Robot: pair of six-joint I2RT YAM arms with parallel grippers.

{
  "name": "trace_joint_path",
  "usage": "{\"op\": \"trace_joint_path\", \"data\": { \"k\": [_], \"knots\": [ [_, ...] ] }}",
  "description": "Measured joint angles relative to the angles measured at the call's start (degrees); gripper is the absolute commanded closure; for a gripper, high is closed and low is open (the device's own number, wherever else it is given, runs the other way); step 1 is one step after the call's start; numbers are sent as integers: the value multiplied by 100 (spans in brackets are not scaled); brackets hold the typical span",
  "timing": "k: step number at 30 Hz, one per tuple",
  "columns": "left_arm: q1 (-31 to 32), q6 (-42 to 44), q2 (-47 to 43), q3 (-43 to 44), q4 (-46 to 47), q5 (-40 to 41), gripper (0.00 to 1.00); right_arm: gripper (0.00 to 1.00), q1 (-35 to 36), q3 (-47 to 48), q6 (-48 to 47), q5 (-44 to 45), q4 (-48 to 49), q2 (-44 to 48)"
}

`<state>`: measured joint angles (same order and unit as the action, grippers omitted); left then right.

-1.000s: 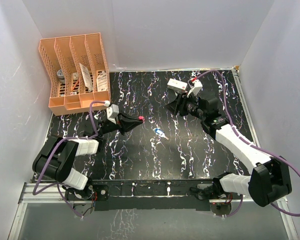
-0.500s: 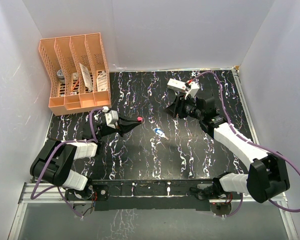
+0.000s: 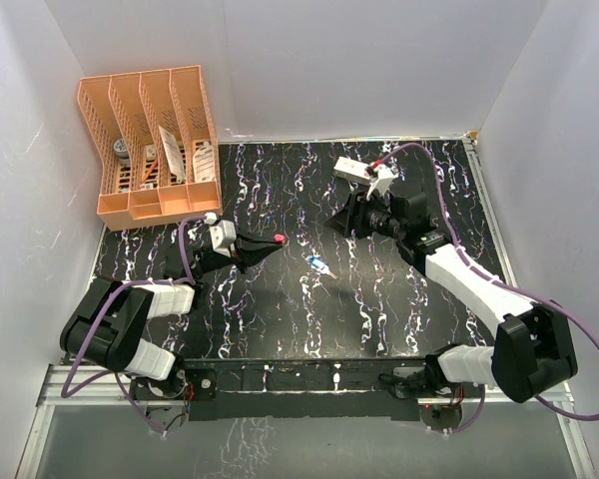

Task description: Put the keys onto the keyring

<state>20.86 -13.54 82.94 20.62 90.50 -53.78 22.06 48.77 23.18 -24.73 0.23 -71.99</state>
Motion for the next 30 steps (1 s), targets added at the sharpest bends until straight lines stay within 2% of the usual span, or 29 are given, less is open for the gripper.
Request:
{"op": "trace_joint_path", "data": {
  "k": [8,14,21,30],
  "knots": [
    [0,-267,13,103,4,-101,100,56,337,55,-328,304,-463,-1012],
    [0,-404,13,114,42,-127,100,58,461,46,-328,688,-673,-1405],
    [0,-428,15,114,42,-138,100,58,629,50,92,1152,-887,-1849],
    [0,-389,15,114,35,-160,100,59,859,59,520,1292,-909,-2079]
  ]
}}
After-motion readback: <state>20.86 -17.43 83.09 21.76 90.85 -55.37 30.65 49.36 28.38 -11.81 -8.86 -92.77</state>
